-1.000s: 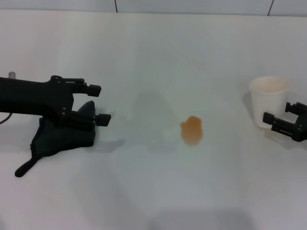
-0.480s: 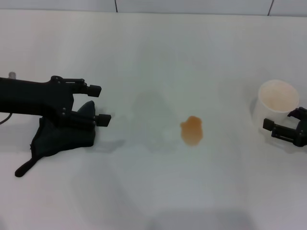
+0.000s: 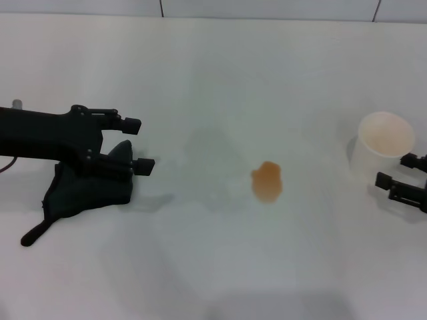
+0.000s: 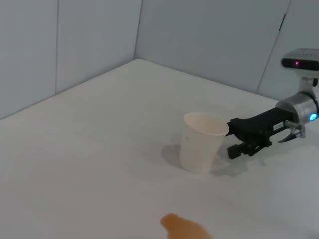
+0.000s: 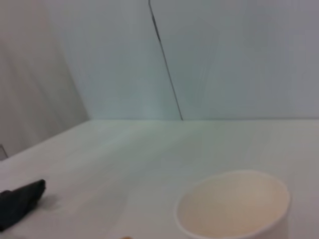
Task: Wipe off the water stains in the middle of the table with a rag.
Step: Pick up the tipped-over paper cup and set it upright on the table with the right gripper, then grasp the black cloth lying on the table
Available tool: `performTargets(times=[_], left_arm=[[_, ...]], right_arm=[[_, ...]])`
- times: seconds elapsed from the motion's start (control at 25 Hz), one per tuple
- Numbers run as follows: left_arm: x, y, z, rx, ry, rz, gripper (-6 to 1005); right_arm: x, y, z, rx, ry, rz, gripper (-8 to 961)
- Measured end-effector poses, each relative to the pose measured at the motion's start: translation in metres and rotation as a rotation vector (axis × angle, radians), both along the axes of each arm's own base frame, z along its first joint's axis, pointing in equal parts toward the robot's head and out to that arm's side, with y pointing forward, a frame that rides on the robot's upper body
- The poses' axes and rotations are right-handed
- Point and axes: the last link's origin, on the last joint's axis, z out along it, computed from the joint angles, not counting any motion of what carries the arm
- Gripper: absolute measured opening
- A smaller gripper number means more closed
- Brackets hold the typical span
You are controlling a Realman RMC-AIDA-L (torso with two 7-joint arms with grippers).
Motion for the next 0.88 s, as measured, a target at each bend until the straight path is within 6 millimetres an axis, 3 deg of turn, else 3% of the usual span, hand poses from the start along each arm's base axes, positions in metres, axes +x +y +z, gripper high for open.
performTargets(times=[0.44,0.88], left_arm=[[0.001,0.000,0.000,0.001,-0.002,0.003,886],[0.001,0.002,0.001,0.013,-0.008,0.000,886]], right_arm=[[-0.007,-0.021,0.028,0.042,0.056,0.088,853],[-0.024,-0.018,0.047,0.079,0.082,0.194,850]])
